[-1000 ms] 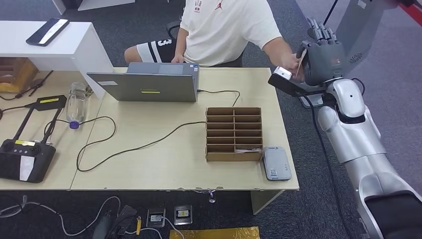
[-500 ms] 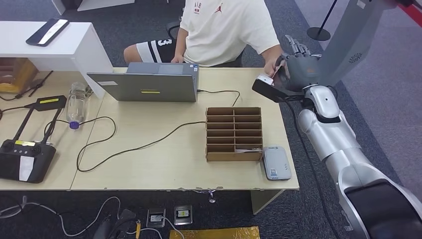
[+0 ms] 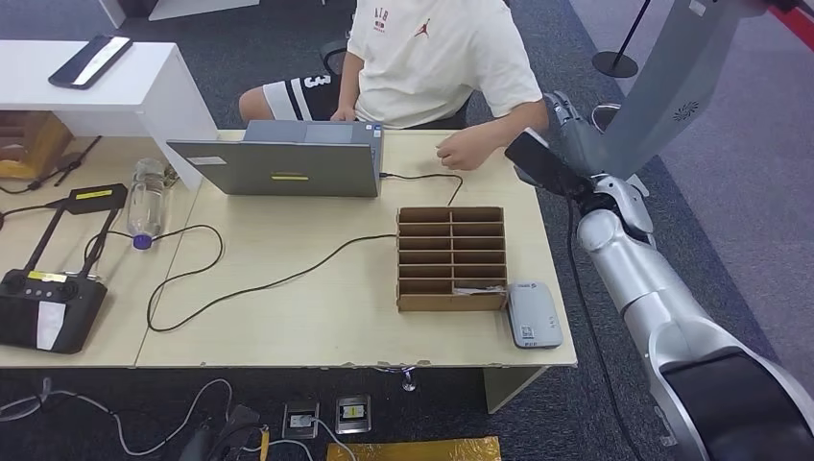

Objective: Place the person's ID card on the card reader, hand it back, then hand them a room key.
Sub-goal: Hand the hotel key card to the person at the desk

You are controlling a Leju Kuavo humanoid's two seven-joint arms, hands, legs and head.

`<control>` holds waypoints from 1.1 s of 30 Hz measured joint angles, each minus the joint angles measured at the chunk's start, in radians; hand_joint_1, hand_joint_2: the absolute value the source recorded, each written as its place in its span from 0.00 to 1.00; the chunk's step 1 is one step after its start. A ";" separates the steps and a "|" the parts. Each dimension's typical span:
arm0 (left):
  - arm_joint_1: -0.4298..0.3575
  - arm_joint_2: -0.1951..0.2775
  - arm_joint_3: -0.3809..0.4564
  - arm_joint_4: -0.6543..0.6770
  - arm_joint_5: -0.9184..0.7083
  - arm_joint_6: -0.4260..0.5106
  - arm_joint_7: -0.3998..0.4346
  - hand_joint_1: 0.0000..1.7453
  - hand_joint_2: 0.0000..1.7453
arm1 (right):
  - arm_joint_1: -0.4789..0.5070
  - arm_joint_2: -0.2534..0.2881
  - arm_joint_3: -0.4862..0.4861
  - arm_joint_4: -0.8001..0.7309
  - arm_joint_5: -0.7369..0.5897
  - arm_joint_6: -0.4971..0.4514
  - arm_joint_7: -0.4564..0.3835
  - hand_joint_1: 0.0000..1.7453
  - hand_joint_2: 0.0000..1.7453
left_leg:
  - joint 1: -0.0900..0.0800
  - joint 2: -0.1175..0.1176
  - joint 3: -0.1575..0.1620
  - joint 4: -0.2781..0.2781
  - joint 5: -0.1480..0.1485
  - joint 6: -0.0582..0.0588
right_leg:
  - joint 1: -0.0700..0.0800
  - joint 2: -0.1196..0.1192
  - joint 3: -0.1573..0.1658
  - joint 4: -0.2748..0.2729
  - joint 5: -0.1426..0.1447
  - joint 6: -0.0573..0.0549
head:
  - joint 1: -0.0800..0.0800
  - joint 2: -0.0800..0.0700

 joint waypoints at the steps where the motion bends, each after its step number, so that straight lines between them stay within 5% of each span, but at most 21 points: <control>1: 0.002 0.001 0.000 0.001 0.004 -0.002 0.000 0.00 0.00 | 0.001 0.000 -0.013 -0.013 -0.104 0.071 0.013 0.00 1.00 | 0.000 0.000 0.000 0.000 0.000 0.000 | 0.000 0.000 0.000 0.000 0.000 0.000 | 0.000 0.000; 5: 0.008 0.009 0.000 0.003 0.009 -0.009 0.000 0.00 0.00 | 0.031 -0.012 -0.056 -0.138 -0.452 0.323 0.127 0.00 1.00 | 0.000 0.000 0.001 0.000 0.000 0.000 | 0.000 0.000 0.000 0.000 0.000 0.000 | 0.000 0.000; 11: 0.008 0.021 0.000 0.006 -0.004 -0.011 0.000 0.00 0.00 | 0.170 -0.067 -0.103 -0.412 -0.717 0.511 0.262 0.00 1.00 | 0.000 0.000 0.001 0.000 0.000 0.000 | 0.000 0.000 0.000 0.000 0.000 0.000 | 0.000 0.000; 20: 0.008 0.032 0.000 0.010 -0.008 -0.010 0.000 0.00 0.00 | 0.338 -0.127 -0.132 -0.694 -0.719 0.542 0.311 0.00 1.00 | 0.000 0.001 0.002 0.000 -0.001 -0.001 | 0.000 0.002 0.000 -0.001 0.000 0.000 | 0.000 0.000; 33: 0.011 0.033 0.000 0.013 -0.005 -0.008 0.000 0.00 0.00 | 0.449 -0.162 -0.155 -0.844 -0.678 0.556 0.339 0.00 1.00 | 0.000 0.001 0.002 0.000 -0.001 -0.001 | 0.000 0.002 0.000 0.000 0.000 0.000 | 0.000 0.000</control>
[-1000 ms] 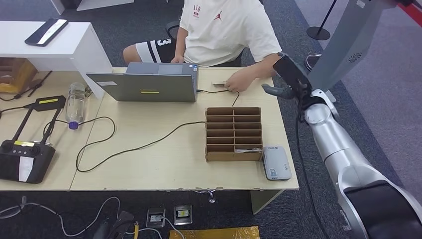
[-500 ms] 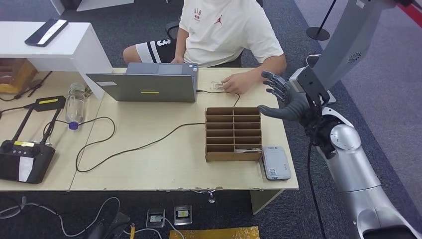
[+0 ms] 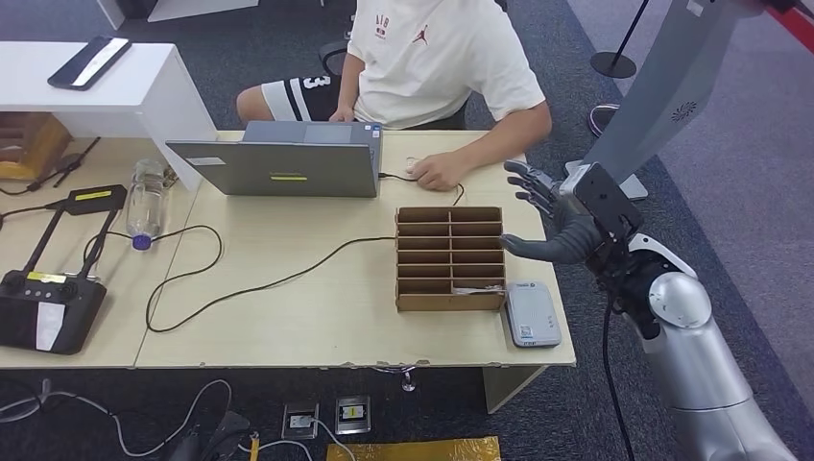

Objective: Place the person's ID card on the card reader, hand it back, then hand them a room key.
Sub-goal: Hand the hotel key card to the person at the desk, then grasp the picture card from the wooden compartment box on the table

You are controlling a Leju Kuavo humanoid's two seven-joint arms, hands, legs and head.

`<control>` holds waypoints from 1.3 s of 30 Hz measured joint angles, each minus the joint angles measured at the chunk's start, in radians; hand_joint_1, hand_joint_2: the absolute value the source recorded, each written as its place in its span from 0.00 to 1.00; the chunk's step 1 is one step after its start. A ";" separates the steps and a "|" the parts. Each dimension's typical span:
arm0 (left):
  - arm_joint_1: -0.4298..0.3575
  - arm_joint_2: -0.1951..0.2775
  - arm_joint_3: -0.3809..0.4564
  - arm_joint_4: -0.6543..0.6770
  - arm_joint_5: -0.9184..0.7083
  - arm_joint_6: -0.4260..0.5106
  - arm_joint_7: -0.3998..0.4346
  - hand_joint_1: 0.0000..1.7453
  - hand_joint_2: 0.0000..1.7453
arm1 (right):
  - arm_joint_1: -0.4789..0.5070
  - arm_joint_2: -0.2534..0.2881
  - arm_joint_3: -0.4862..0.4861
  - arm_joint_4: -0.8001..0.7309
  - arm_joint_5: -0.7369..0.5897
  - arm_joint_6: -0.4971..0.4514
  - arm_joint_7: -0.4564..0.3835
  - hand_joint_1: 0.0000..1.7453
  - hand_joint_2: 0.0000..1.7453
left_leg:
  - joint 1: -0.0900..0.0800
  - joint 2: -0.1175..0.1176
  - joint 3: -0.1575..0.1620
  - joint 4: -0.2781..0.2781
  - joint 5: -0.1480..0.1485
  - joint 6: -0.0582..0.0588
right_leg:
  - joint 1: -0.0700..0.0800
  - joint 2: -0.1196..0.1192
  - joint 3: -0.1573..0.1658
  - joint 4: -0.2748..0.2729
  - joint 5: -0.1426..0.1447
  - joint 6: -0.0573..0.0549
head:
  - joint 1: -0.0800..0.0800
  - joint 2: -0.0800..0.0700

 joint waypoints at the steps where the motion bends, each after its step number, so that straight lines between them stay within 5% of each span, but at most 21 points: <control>1: 0.000 0.000 0.000 0.000 0.001 0.000 0.000 0.00 0.00 | 0.006 -0.002 0.000 -0.006 0.013 0.007 0.007 0.00 1.00 | 0.000 0.000 0.000 0.000 0.000 0.000 | 0.000 0.000 0.000 0.000 0.000 0.000 | 0.000 0.000; 12: 0.009 0.000 0.008 0.003 0.019 0.007 0.007 0.00 0.00 | 0.140 -0.011 0.030 -0.064 0.231 0.031 0.059 0.00 1.00 | 0.000 0.000 -0.001 0.000 0.000 0.000 | 0.000 0.000 0.000 0.000 0.000 0.000 | 0.000 0.000; 21: 0.022 0.000 0.030 0.002 0.021 0.016 0.009 0.00 0.00 | 0.192 -0.049 0.089 -0.095 0.616 -0.024 0.076 0.00 1.00 | 0.000 0.000 -0.001 0.000 0.000 0.000 | 0.000 0.000 0.000 0.000 0.000 0.000 | 0.000 0.000; 30: 0.032 0.000 0.044 -0.008 -0.005 0.025 0.009 0.00 0.00 | 0.196 -0.061 0.127 -0.102 1.070 -0.249 0.028 0.00 1.00 | 0.000 0.000 -0.001 0.000 0.000 0.000 | 0.000 0.000 0.000 0.000 0.000 0.000 | 0.000 0.000; 39: 0.030 -0.002 0.050 -0.020 -0.028 0.025 0.010 0.00 0.00 | 0.213 -0.049 0.138 -0.098 1.151 -0.356 0.002 0.00 1.00 | 0.000 0.000 -0.001 0.000 0.000 0.000 | 0.000 0.000 0.000 0.000 0.000 0.000 | 0.000 0.000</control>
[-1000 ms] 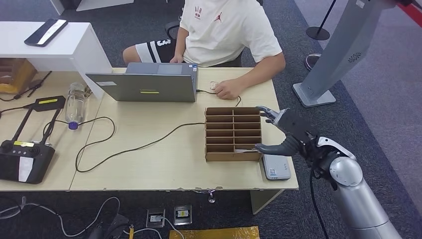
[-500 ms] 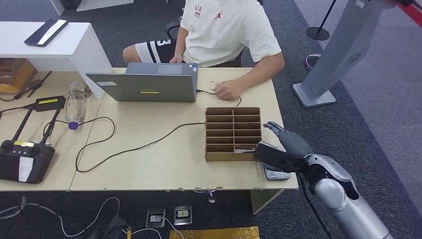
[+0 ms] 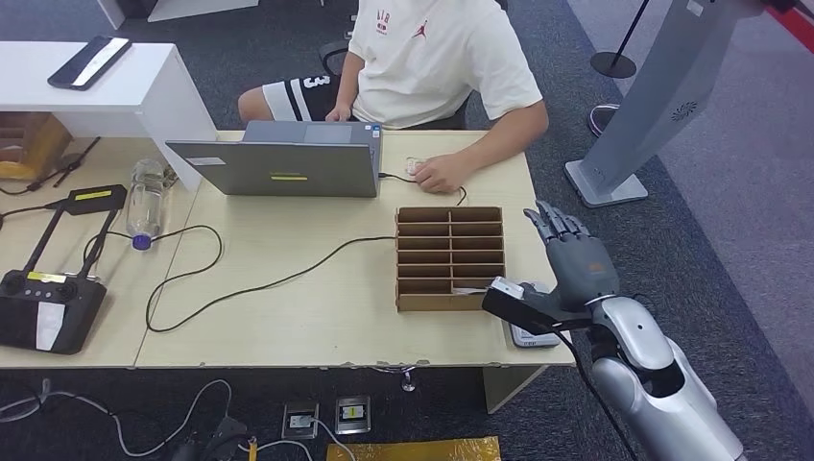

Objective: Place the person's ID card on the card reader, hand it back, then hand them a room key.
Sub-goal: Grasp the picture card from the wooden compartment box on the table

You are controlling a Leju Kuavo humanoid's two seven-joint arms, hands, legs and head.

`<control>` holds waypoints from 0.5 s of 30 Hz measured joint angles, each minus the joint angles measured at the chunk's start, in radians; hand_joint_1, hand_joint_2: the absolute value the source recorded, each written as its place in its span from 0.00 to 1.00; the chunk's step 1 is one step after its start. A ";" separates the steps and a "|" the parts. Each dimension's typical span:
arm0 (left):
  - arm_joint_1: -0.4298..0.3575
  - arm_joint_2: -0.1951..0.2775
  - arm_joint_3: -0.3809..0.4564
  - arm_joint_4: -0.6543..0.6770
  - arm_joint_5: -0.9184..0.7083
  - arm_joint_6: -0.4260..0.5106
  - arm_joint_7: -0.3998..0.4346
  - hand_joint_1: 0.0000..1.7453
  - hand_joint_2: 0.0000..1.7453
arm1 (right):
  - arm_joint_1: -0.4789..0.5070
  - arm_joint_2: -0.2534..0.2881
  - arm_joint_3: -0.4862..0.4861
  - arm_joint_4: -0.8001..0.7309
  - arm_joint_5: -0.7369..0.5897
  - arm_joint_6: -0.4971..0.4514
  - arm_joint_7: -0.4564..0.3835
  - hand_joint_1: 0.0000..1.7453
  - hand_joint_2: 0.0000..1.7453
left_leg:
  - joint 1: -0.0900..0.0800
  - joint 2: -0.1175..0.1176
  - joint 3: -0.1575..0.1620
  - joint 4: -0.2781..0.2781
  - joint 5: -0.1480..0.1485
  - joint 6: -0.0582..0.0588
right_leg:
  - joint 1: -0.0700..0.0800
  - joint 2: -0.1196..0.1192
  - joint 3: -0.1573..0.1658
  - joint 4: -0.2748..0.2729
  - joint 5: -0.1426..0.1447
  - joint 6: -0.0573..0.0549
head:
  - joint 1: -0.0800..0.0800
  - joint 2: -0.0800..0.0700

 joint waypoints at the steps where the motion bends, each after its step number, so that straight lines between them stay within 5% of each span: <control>1: -0.001 0.000 0.001 -0.001 -0.001 -0.001 0.000 0.00 0.00 | 0.004 0.001 0.002 0.002 0.000 -0.004 -0.003 0.00 1.00 | 0.000 0.000 0.000 0.000 0.000 0.000 | 0.000 0.000 0.000 0.000 0.000 0.000 | 0.000 0.000; 15: -0.011 0.001 0.018 -0.001 -0.002 -0.011 0.006 0.00 0.00 | 0.023 0.010 0.013 0.031 -0.046 0.076 0.013 0.00 1.00 | 0.000 0.000 0.000 0.000 0.000 0.000 | 0.000 0.000 0.000 0.000 0.000 0.000 | 0.000 0.000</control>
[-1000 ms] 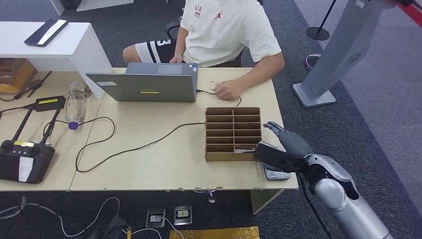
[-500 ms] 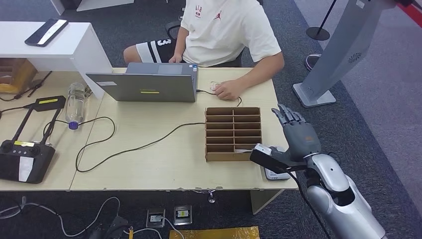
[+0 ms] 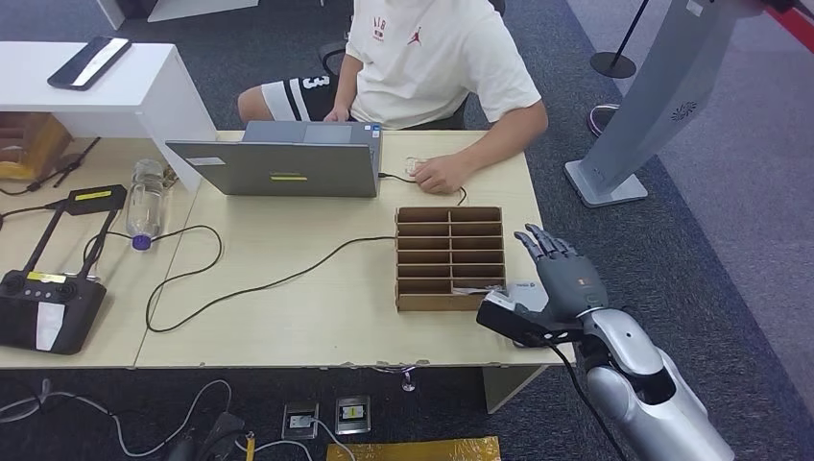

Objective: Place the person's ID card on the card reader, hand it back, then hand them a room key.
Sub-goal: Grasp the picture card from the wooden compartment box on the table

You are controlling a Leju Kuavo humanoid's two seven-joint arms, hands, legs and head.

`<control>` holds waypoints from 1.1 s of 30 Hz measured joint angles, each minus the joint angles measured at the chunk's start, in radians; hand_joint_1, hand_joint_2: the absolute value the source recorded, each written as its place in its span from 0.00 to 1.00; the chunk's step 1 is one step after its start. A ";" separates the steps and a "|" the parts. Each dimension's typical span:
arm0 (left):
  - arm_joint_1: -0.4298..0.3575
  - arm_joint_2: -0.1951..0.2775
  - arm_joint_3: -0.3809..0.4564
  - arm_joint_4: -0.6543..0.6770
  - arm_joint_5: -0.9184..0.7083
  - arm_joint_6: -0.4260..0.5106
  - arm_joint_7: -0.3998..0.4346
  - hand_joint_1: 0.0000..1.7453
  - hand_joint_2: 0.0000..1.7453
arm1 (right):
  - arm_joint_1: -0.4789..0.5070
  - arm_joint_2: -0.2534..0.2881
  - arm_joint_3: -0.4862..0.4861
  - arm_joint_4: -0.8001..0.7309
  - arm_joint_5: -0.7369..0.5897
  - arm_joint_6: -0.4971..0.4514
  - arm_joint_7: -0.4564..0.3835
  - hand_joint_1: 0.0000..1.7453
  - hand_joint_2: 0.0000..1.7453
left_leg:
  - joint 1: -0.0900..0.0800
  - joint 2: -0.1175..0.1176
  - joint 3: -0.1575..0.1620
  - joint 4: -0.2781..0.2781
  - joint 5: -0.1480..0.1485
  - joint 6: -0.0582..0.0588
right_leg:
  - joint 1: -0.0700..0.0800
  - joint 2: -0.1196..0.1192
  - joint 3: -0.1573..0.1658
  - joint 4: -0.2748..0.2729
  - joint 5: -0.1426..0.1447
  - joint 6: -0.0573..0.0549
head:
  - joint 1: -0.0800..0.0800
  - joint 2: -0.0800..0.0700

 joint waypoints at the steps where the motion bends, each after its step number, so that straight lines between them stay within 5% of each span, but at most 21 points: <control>1: -0.001 0.000 0.000 0.000 0.000 -0.001 0.001 0.00 0.00 | 0.000 0.000 0.000 0.000 -0.003 0.008 0.001 0.00 1.00 | 0.000 0.000 0.000 0.000 0.000 0.000 | 0.000 0.000 0.000 0.000 0.000 0.000 | 0.000 0.000; 33: -0.024 0.001 0.000 0.001 -0.045 -0.023 0.021 0.00 0.00 | -0.035 0.066 0.067 0.093 -0.046 -0.057 -0.067 0.00 1.00 | 0.000 0.000 0.000 0.000 0.000 0.000 | 0.000 0.000 0.000 0.000 0.000 0.000 | 0.000 0.000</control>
